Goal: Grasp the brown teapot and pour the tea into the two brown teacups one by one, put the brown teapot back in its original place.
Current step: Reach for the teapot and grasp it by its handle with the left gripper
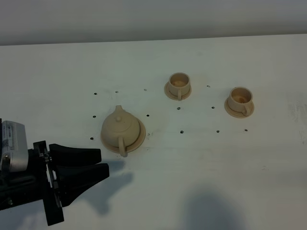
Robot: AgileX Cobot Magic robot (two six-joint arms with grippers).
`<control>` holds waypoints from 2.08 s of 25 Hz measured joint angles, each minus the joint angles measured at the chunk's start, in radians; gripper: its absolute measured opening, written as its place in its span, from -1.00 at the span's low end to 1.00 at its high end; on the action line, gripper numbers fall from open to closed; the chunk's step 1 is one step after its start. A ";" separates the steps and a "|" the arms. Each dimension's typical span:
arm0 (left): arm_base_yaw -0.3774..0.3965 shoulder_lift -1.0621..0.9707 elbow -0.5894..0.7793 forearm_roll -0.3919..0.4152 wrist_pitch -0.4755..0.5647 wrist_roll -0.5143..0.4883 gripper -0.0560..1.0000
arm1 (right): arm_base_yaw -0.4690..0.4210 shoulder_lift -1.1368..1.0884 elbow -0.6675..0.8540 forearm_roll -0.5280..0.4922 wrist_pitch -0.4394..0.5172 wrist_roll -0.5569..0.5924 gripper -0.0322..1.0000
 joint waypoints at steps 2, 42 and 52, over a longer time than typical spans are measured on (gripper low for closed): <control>0.000 0.000 0.000 -0.001 0.000 0.000 -0.02 | 0.000 0.000 0.010 0.002 0.024 -0.009 -0.94; 0.000 0.000 -0.557 0.738 -0.221 -0.903 -0.13 | 0.000 0.000 0.029 0.058 0.053 -0.048 -0.94; -0.001 0.087 -0.675 1.020 -0.075 -1.333 -0.25 | 0.000 0.000 0.029 0.058 0.053 -0.048 -0.94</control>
